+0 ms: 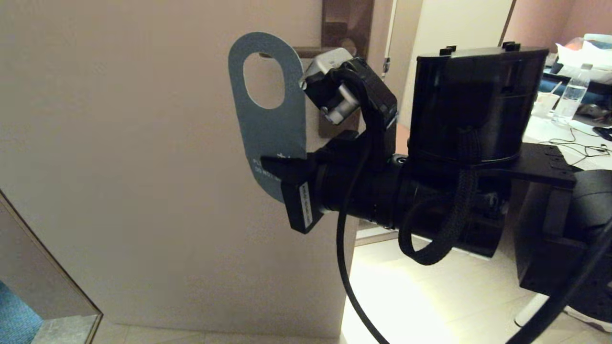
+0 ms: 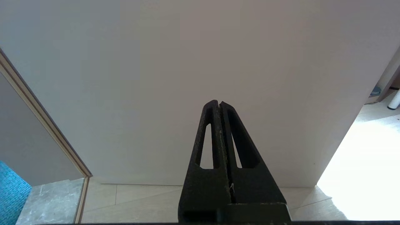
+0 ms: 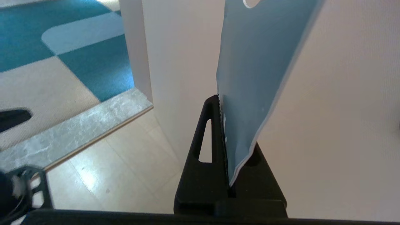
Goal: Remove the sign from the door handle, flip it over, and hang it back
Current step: Hand it to the other hand
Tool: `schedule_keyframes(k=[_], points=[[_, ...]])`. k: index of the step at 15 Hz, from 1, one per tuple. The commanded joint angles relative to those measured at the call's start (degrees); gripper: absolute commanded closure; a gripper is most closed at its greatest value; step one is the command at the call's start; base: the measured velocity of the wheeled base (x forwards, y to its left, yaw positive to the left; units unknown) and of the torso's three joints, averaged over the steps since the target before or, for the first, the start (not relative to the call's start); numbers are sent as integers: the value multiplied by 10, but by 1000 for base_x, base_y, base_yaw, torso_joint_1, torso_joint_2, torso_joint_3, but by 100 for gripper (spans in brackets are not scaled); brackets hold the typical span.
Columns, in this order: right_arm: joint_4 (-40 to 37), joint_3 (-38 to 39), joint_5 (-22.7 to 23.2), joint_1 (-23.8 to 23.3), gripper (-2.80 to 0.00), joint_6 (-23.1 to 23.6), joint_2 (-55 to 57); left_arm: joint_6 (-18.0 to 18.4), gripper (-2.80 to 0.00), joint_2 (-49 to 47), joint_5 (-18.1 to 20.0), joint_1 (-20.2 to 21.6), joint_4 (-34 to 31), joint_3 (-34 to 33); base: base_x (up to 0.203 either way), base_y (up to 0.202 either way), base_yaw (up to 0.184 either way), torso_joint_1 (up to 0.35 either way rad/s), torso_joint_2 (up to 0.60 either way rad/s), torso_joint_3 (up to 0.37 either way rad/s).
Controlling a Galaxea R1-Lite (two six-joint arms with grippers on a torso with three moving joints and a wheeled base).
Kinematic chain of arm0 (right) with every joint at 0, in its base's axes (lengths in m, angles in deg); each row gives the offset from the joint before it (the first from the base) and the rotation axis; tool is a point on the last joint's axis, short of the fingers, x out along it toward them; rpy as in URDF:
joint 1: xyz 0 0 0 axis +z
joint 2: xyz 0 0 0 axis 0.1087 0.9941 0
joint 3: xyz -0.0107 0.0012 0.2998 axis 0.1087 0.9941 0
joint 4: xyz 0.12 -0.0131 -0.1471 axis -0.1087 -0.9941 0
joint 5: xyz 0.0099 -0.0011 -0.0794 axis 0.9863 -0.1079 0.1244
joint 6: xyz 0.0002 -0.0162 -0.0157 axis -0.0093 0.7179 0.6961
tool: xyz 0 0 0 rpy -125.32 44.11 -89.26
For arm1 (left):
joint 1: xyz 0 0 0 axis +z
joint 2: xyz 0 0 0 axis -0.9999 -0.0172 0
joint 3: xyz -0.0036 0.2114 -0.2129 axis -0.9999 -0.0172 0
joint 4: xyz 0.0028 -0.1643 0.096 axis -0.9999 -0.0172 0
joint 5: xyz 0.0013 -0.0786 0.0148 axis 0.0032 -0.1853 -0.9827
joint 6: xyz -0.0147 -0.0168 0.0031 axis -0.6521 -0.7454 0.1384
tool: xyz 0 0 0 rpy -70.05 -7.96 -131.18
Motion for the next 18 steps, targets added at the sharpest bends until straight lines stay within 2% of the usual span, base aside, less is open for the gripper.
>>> schedule_keyframes(k=[1, 6, 12, 14, 18], points=[[1, 26, 0, 9, 0, 0, -24, 1, 0, -1, 0, 0, 0, 0, 0, 0, 0, 0, 0, 0], [2, 71, 13, 22, 0, -3, -55, 1, 0, -1, 0, 0, 0, 0, 0, 0, 0, 0, 0, 0], [3, 135, 115, 14, 0, -6, -83, 7, 0, -1, 2, 0, 0, 0, 0, 0, 0, 0, 0, 0], [3, 149, 151, -9, 0, -6, -91, 7, 0, -1, 2, 0, 0, 0, 0, 0, 0, 0, 0, 0], [4, 161, 219, -84, 0, -1, -95, 19, 0, -1, 6, 0, 0, 0, 0, 0, 0, 0, 0, 0]])
